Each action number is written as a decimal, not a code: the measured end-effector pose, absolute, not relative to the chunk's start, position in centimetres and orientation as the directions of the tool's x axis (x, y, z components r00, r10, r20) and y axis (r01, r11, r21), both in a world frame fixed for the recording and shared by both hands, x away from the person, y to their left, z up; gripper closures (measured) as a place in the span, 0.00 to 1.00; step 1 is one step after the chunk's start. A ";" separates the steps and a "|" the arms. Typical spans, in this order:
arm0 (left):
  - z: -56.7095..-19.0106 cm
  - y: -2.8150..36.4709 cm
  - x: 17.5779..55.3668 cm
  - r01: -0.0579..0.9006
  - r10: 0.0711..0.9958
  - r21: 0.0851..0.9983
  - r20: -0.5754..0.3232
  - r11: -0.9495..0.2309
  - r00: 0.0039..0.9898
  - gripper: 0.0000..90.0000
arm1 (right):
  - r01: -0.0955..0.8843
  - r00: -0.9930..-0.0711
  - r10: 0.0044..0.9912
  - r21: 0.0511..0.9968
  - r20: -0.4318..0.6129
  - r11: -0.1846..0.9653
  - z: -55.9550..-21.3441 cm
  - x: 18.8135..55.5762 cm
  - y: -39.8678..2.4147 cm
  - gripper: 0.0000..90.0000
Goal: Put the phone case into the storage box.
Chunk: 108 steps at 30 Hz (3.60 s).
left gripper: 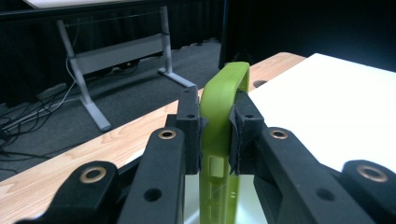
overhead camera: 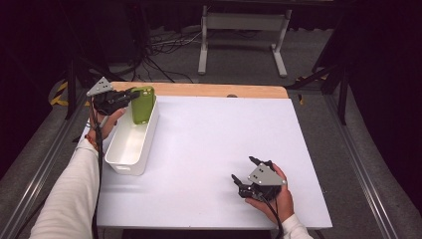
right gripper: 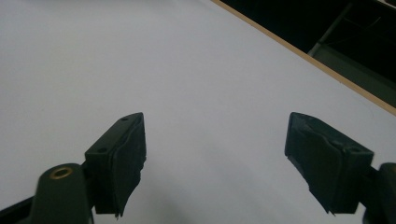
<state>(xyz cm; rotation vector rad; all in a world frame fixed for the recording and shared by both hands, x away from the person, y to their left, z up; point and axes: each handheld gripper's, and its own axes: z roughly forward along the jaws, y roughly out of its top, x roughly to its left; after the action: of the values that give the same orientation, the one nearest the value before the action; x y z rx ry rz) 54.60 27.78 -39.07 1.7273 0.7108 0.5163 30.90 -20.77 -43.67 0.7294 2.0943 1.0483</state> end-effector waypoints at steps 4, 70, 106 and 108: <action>-39.2 27.6 54.8 0.195 0.690 0.966 -0.024 -0.170 0.723 0.86 | 0.176 -0.617 0.717 0.831 -0.325 0.528 -43.7 30.7 -20.8 0.24; -39.2 26.6 53.1 0.227 0.823 0.921 0.148 -0.317 0.549 0.18 | 0.106 -0.654 0.656 0.813 -0.377 0.573 -42.9 29.8 -19.6 0.24; -38.0 27.6 46.0 0.134 0.790 0.974 0.063 -0.181 0.610 0.14 | 0.085 -0.639 0.674 0.838 -0.370 0.540 -42.5 30.2 -19.6 0.24; -38.1 27.6 45.7 0.133 0.789 0.975 0.062 -0.180 0.612 0.14 | 0.088 -0.639 0.676 0.838 -0.367 0.539 -42.5 30.3 -19.6 0.24</action>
<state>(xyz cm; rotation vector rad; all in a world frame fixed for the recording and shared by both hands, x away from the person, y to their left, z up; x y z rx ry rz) 45.71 27.64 -38.08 1.6748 0.7695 0.7032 30.26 -19.61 -42.48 0.6151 2.0794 1.0794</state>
